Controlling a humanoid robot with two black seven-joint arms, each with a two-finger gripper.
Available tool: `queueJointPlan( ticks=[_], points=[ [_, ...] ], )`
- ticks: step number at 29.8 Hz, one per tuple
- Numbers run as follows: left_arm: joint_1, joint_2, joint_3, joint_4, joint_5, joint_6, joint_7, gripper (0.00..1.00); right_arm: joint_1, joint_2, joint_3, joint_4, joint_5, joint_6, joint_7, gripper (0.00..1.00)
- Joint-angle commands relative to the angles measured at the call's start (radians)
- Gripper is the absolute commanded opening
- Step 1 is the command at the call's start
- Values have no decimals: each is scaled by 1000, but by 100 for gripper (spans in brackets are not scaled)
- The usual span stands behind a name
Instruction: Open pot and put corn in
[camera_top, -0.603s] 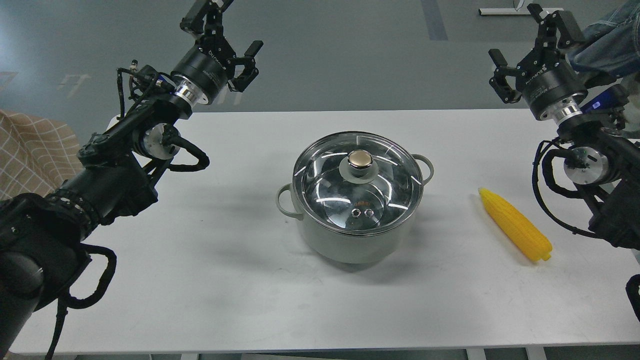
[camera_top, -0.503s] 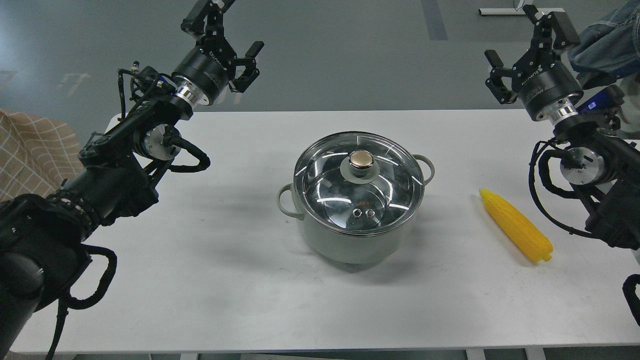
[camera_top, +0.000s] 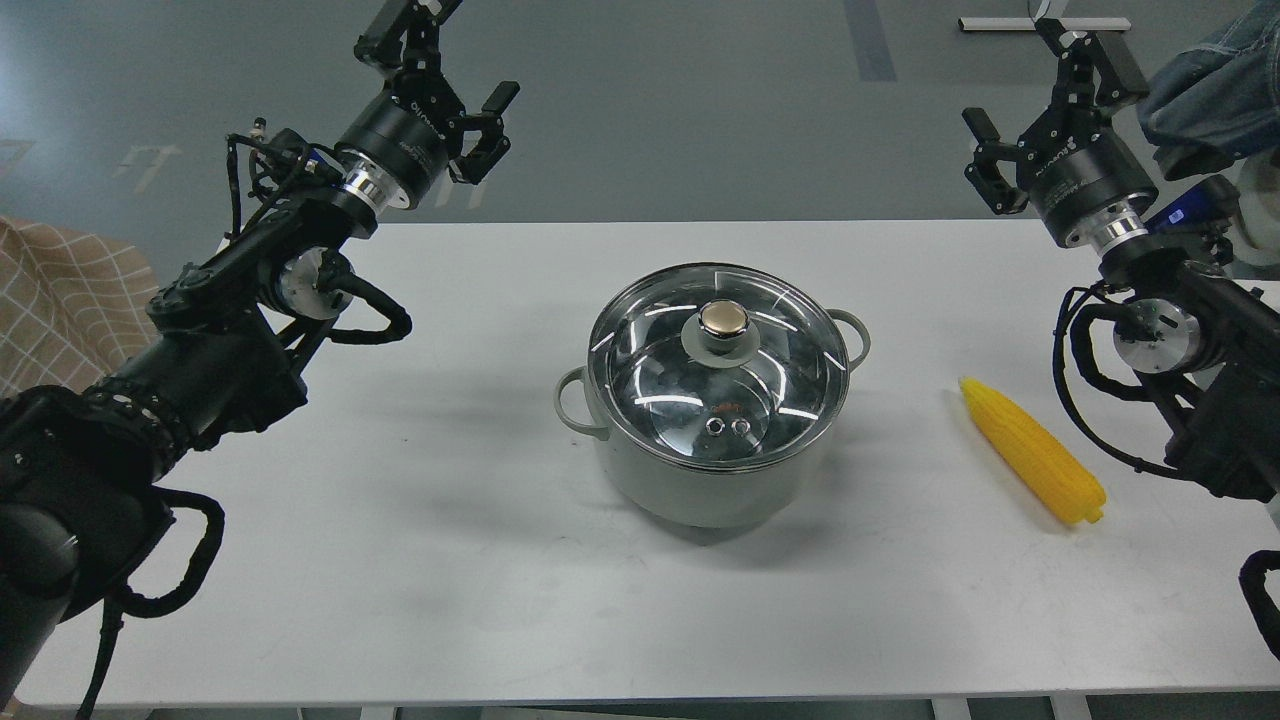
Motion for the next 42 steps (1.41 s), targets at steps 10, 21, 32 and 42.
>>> queueJointPlan(
  ticks=[10, 21, 32, 42],
  points=[
    [13, -7, -16, -7, -13, 0, -9, 98, -20, -2, 0, 6, 1, 6, 0, 100],
    [2, -20, 3, -13, -5, 0, -77, 98, -11, -8, -9, 0, 0, 5, 0, 100],
    [2, -39, 1, -15, 4, 0, -77, 98, -12, -48, -20, 18, 3, 9, 0, 100],
    [-67, 91, 27, -261, 385, 0, -77, 98, -9, -63, -19, 20, 3, 6, 0, 100]
  ],
)
